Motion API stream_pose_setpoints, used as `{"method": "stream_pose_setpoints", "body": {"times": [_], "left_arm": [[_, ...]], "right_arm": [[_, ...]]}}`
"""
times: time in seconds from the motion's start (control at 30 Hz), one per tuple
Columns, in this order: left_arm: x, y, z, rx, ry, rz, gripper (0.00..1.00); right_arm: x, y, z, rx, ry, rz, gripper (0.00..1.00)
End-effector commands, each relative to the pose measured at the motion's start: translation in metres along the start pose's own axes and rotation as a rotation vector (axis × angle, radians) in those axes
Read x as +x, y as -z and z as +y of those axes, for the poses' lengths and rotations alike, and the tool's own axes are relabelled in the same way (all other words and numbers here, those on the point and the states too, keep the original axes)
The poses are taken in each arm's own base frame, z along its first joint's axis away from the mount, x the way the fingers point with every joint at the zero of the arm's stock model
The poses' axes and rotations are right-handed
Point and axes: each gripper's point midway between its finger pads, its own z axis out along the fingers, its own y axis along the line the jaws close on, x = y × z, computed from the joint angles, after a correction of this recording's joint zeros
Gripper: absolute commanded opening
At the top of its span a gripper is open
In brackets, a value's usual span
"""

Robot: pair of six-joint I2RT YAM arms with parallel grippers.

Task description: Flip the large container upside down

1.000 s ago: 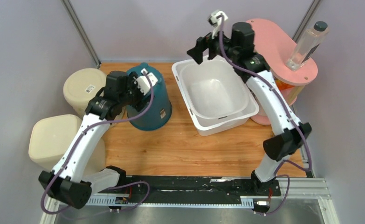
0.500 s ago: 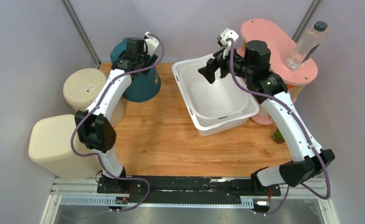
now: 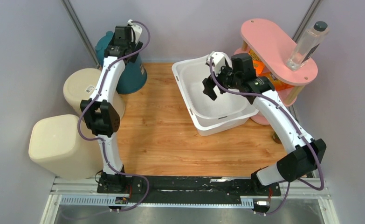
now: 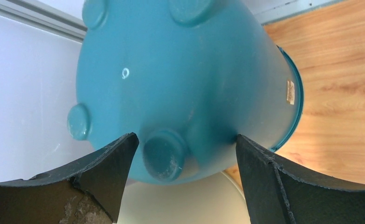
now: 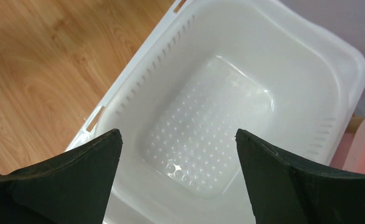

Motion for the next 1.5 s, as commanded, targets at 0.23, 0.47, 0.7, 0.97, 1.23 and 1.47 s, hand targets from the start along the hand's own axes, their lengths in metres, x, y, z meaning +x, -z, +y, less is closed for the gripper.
{"method": "stream_pose_setpoints", "body": {"times": [0.23, 0.47, 0.7, 0.97, 1.23, 1.47], "left_arm": [[-0.082, 0.125, 0.041, 0.079, 0.143, -0.280, 0.95], [-0.050, 0.211, -0.023, 0.450, 0.136, -0.354, 0.95], [0.034, 0.255, -0.088, 0.738, 0.073, -0.258, 0.92], [0.066, 0.268, -0.090, 0.723, 0.093, -0.216, 0.92], [0.079, 0.271, -0.086, 0.702, 0.078, -0.200, 0.92], [0.078, 0.266, -0.085, 0.700, 0.080, -0.192, 0.92]], "right_arm": [[0.068, 0.002, 0.030, -0.231, 0.237, 0.229, 0.93], [0.097, -0.010, 0.047, -0.299, 0.324, 0.307, 0.88], [0.109, -0.033, 0.062, -0.330, 0.398, 0.366, 0.81], [0.110, -0.032, 0.076, -0.328, 0.398, 0.377, 0.79], [0.133, -0.042, 0.077, -0.290, 0.409, 0.443, 0.63], [0.103, -0.030, 0.077, -0.237, 0.425, 0.379, 0.38]]}}
